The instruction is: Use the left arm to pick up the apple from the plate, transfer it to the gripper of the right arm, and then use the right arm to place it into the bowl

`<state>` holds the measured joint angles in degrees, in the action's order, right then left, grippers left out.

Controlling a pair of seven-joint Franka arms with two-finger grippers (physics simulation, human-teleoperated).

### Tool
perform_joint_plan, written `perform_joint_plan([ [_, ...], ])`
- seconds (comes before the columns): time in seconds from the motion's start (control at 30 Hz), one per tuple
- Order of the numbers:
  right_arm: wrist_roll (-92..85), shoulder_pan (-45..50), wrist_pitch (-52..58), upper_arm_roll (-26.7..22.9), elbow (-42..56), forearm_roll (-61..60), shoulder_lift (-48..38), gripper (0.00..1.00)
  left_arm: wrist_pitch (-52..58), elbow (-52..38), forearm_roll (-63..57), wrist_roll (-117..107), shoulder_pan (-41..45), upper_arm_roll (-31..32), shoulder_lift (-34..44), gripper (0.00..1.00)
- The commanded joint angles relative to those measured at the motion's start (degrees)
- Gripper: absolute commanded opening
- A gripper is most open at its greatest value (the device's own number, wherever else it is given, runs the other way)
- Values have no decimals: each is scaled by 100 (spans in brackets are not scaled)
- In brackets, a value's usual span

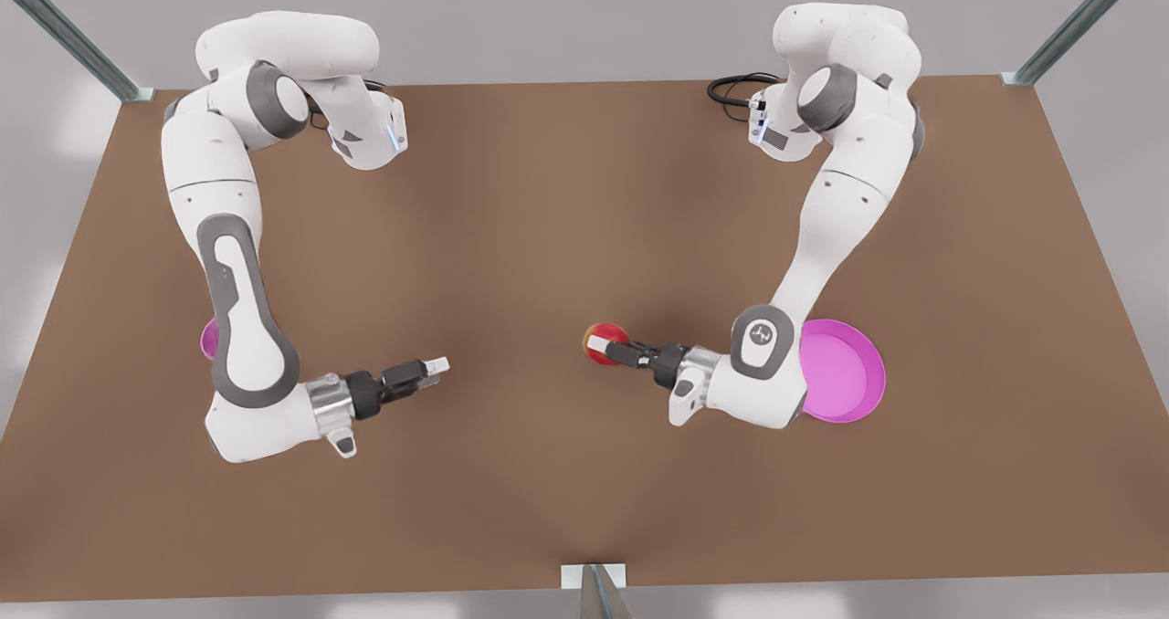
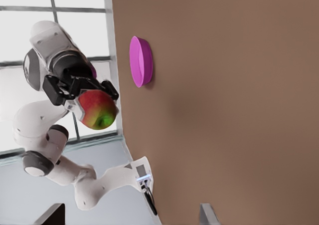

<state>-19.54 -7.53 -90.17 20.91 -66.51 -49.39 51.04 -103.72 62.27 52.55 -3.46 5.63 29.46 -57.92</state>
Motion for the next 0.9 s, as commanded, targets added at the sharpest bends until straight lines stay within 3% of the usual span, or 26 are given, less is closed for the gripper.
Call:
perform_joint_plan([
  [0.0,-4857,111,-1274,53,-46,-124,29,100,-526,-49,511,891,113,16,-79,76],
  [0.13,-6159,252,-2408,264,-398,-511,73,100,-957,-294,555,1005,307,51,-219,76],
  [0.33,-7055,164,-2303,519,-547,-713,126,100,-1695,-462,555,1375,324,42,-299,76],
  [0.87,-7635,217,-2778,1495,-354,-801,706,100,-1906,-444,757,1348,386,87,-281,77],
])
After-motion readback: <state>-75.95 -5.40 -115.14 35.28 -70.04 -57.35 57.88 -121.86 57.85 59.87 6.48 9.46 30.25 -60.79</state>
